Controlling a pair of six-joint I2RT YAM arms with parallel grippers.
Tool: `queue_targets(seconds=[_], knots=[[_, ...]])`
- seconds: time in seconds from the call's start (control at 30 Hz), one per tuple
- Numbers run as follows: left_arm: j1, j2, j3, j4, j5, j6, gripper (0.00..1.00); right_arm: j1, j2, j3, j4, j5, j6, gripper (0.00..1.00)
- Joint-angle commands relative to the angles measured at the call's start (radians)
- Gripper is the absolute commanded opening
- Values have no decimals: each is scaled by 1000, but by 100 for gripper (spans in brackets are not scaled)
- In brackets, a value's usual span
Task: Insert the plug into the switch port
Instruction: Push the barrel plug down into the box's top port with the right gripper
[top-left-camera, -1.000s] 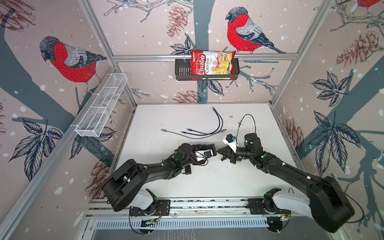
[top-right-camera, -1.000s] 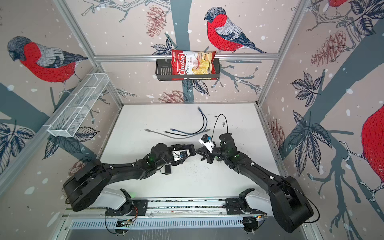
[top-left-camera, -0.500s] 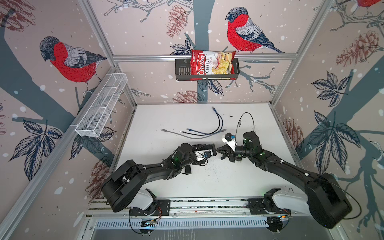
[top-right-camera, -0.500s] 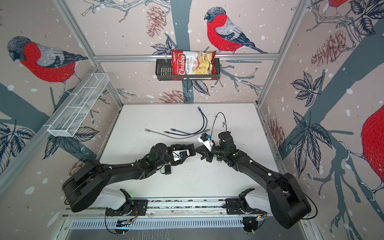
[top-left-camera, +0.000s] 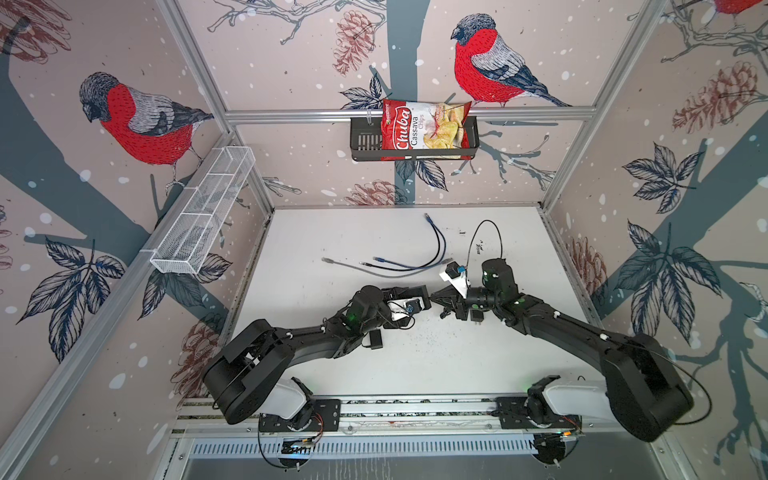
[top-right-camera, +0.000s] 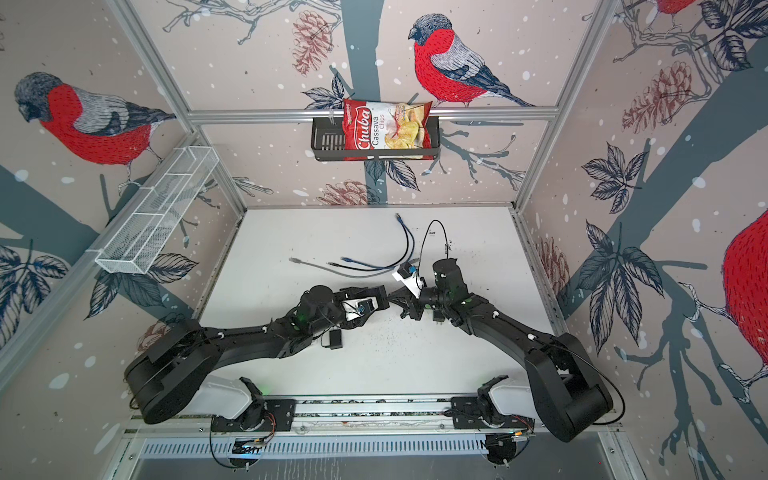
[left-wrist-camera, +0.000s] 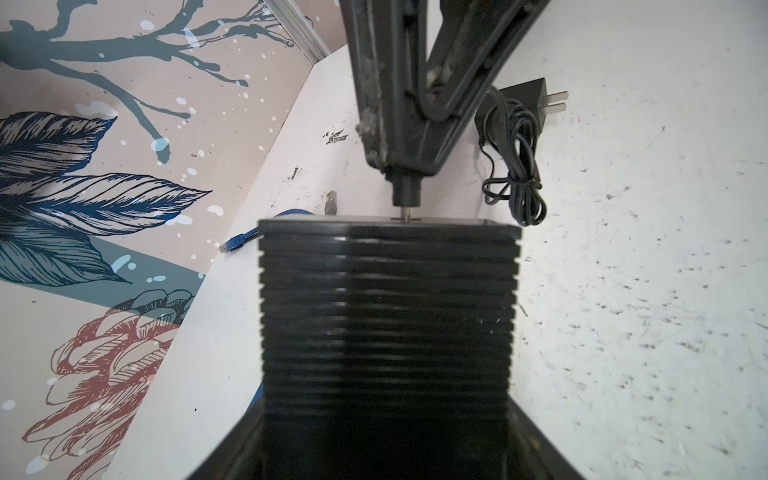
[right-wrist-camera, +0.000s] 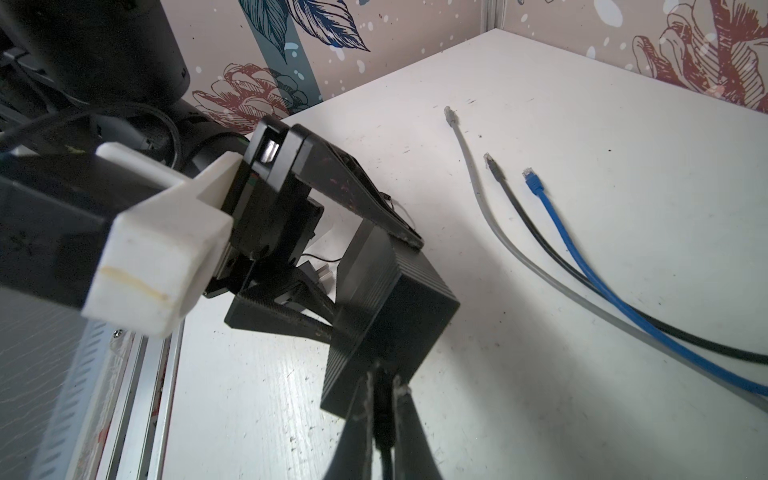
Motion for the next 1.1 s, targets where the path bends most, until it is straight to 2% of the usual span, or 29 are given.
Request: queue_targets(seconds=[0.0,0.37,0.73,1.07], knots=[[-7,2,12,205,151,-16,18,13,18,18,-3,-13,-7,0],[-8,17,33,287,181,-44,18,42,59,48,-15,6,-7,0],[-8,23,67,311,196,-8,17,63,108,77,-36,5,-21,0],[-7,9,85,321,250,-10,16,64,100,100,-87,-19,-83,0]])
